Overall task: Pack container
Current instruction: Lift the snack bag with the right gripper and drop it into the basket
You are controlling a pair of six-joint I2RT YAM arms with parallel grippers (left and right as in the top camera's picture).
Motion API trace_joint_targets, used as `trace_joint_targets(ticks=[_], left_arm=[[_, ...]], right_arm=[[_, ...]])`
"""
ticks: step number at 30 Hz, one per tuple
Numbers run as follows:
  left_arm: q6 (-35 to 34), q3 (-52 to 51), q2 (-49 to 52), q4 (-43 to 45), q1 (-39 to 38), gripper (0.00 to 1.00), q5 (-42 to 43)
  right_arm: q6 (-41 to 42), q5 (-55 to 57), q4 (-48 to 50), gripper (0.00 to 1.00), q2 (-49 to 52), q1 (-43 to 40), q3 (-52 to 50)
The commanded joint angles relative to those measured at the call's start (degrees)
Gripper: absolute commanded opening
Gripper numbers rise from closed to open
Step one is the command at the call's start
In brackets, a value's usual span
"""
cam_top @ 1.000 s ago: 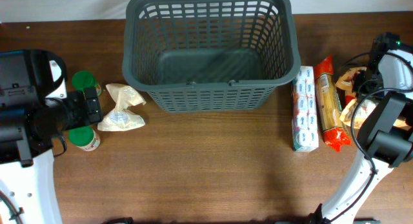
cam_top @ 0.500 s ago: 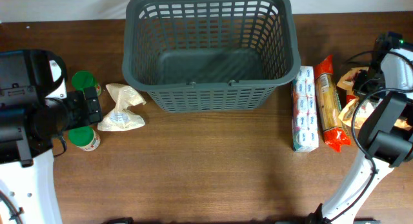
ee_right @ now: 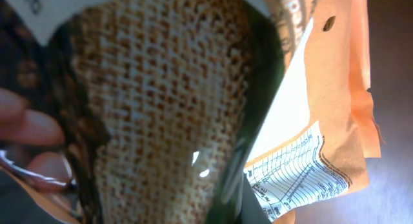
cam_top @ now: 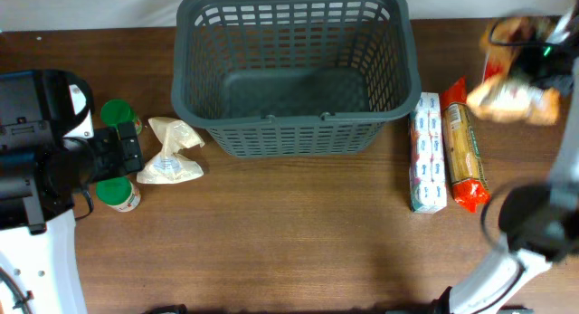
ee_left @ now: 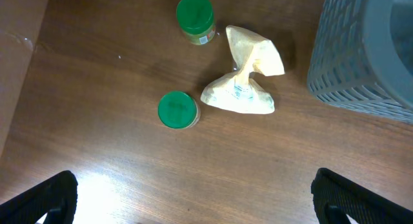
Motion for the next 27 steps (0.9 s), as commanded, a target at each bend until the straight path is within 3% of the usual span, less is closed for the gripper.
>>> trace_joint_targets(ticks=[1,9,16,27], left_arm=[[0.1,0.1,0.2,-0.1,0.3,0.99,-0.4],[0.1,0.1,0.2,-0.1,0.3,0.99,-0.4],[0.1,0.1,0.2,-0.1,0.3,0.99,-0.4],[0.1,0.1,0.2,-0.1,0.3,0.99,-0.4]], right_arm=[[0.5,-1.5,-0.2,0.04,-12.3,4.7,6.8],[1.1,-1.4,1.1,0.04,-18.2,24.0,8.3],[-0.8,6.6,5.5,0.04,-10.6,40.1,6.9],[-2.8,10.7,6.5,0.04,6.8,42.8,6.9]])
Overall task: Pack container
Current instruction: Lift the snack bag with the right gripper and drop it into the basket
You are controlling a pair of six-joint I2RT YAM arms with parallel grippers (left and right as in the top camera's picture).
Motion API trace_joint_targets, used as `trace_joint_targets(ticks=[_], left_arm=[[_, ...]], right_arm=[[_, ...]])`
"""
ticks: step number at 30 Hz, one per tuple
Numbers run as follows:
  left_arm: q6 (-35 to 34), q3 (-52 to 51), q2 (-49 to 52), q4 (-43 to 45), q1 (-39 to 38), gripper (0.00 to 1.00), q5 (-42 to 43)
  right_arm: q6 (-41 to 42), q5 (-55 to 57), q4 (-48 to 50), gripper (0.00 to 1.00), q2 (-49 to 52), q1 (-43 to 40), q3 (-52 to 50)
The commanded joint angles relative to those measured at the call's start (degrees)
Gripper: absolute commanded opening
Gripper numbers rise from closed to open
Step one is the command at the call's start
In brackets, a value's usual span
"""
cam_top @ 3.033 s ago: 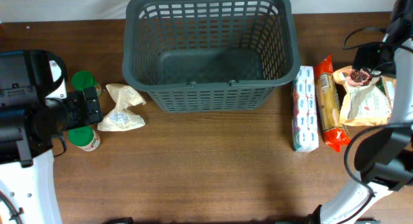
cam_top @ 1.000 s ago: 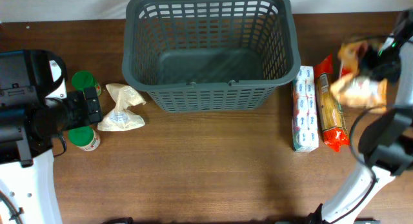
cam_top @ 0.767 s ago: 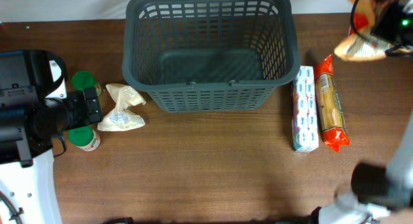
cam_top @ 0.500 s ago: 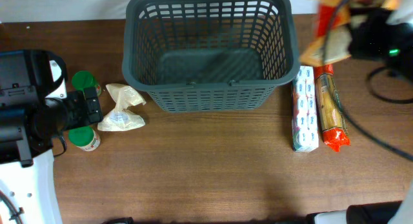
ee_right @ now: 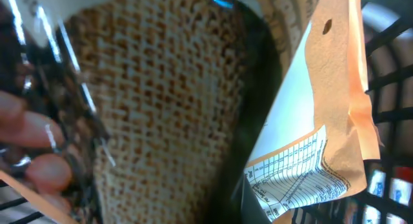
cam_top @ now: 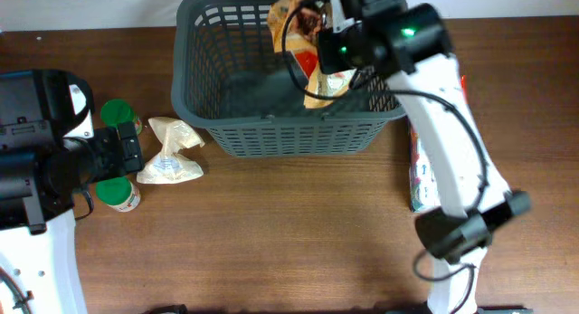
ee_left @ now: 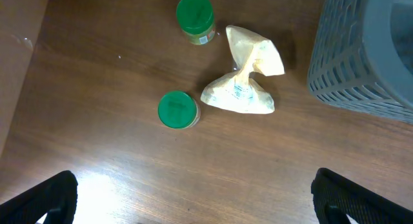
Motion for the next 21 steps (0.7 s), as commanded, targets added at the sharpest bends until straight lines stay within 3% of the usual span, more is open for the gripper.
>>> trace_joint_targets(ticks=[1,13,15,17,21], left_arm=[[0.1,0.1,0.2,-0.1,0.3,0.99,-0.4],[0.1,0.1,0.2,-0.1,0.3,0.99,-0.4],[0.1,0.1,0.2,-0.1,0.3,0.99,-0.4],[0.1,0.1,0.2,-0.1,0.3,0.99,-0.4],[0.1,0.1,0.2,-0.1,0.3,0.99,-0.4]], right_arm=[[-0.8,3.3,0.5,0.04,1.6,-0.5,1.2],[-0.8,1.1,-4.1,0.06,11.6,-0.4,-0.8],[-0.8,1.1,-4.0,0.18,11.1,-0.4,-0.6],[-0.8,1.2,-4.0,0.42,9.9,-0.5,-0.2],[-0.9,2.1,-4.0,0.58,6.2,-0.5,1.8]])
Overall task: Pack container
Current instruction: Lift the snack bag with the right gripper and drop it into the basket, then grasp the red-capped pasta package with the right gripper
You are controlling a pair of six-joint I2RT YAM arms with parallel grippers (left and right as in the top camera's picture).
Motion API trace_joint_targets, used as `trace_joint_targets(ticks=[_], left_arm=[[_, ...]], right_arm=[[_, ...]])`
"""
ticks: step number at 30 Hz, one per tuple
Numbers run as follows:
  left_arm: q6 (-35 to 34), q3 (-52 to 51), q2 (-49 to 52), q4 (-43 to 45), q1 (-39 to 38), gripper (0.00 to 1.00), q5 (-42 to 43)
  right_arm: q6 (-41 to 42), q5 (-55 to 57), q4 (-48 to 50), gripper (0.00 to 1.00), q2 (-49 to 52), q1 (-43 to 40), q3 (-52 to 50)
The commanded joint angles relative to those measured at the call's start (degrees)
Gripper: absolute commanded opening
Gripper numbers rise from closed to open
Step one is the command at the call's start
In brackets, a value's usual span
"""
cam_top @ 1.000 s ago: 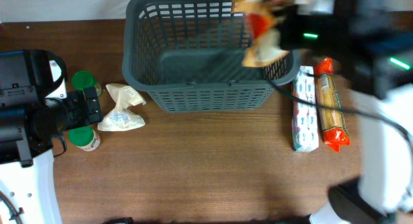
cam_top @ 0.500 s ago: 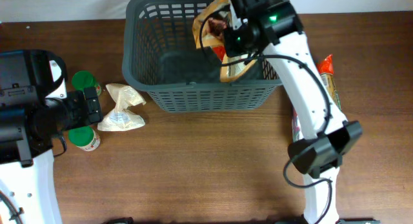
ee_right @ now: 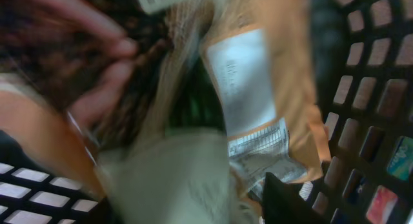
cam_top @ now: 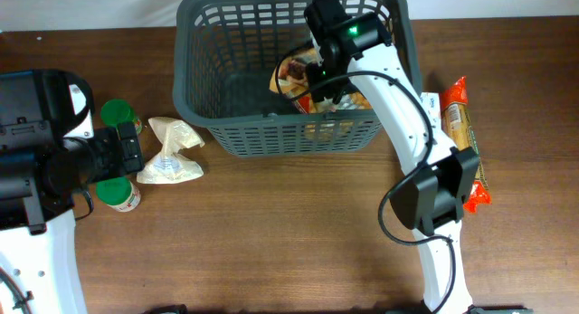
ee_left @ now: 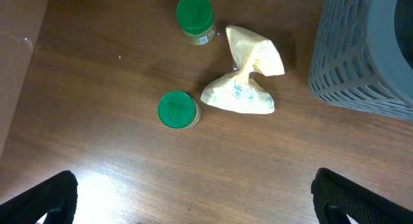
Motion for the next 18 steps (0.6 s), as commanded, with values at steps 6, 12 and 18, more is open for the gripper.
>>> trace_joint_targets(ticks=[6,12,18], left_arm=[[0.1,0.1,0.2,-0.1,0.3,0.99,-0.4],[0.1,0.1,0.2,-0.1,0.3,0.99,-0.4],[0.1,0.1,0.2,-0.3,0.3,0.99,-0.3]], right_arm=[[0.3,9.9,0.3,0.71,-15.7,-0.3,9.7],[-0.1,23.4,1.3,0.83,-24.7,-5.8,12.5],[0.0,19.6,0.8,0.89,-24.3,-23.8,10.4]])
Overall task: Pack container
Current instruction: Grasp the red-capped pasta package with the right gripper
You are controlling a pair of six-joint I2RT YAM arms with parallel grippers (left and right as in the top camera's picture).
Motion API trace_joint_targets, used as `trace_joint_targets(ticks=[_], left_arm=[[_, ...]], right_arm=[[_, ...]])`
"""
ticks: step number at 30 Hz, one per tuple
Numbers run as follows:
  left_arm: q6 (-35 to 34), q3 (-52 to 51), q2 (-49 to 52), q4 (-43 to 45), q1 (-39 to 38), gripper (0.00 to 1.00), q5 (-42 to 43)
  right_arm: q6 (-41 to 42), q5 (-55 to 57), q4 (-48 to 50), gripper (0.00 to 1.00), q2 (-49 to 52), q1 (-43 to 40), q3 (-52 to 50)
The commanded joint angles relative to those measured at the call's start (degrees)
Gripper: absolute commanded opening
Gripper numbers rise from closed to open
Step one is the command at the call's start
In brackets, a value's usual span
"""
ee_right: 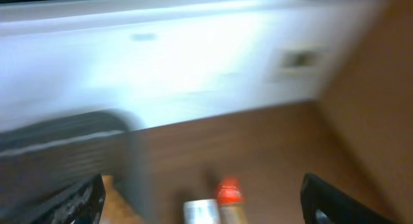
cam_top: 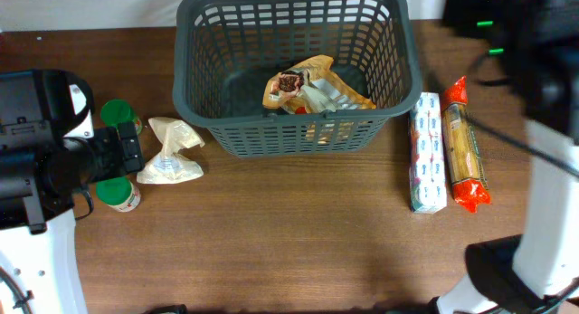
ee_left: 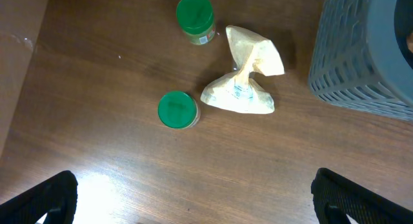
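Note:
The grey basket stands at the back middle, and an orange snack bag lies inside it. Left of the basket sit two green-lidded jars and a crumpled cream bag. My left gripper hangs open and empty over bare wood, near side of these. Right of the basket lie a white packet and an orange-red packet. My right gripper is open and empty, high at the back right, its view blurred.
The left arm's white base fills the table's left edge. The right arm runs down the right side, beside the two packets. A white wall lies beyond the table's far edge.
My right gripper was low in the basket with the orange bag. Now the bag lies loose in the basket, and the gripper is open, up at the back right. The left arm is unchanged.
My right gripper first held the orange bag at the far right of the table. Then it held the bag over the basket's back, then down inside it. Now the bag rests there, let go. The left gripper stayed open by the jars throughout.

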Motion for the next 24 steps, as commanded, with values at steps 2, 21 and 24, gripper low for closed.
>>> trace_joint_targets(ticks=[2,21,24], left_arm=[[0.1,0.1,0.2,-0.3,0.3,0.99,-0.4],[0.1,0.1,0.2,-0.3,0.3,0.99,-0.4],[0.1,0.1,0.2,-0.3,0.3,0.99,-0.4]], right_arm=[[1.4,-4.5,-0.6,0.89,5.6,-12.2,-5.7],[-8.5,-26.0,16.1,0.8,20.2,-26.3,-53.6],[-9.0,-26.1,18.2,0.79,20.2,-26.2,-56.9]])
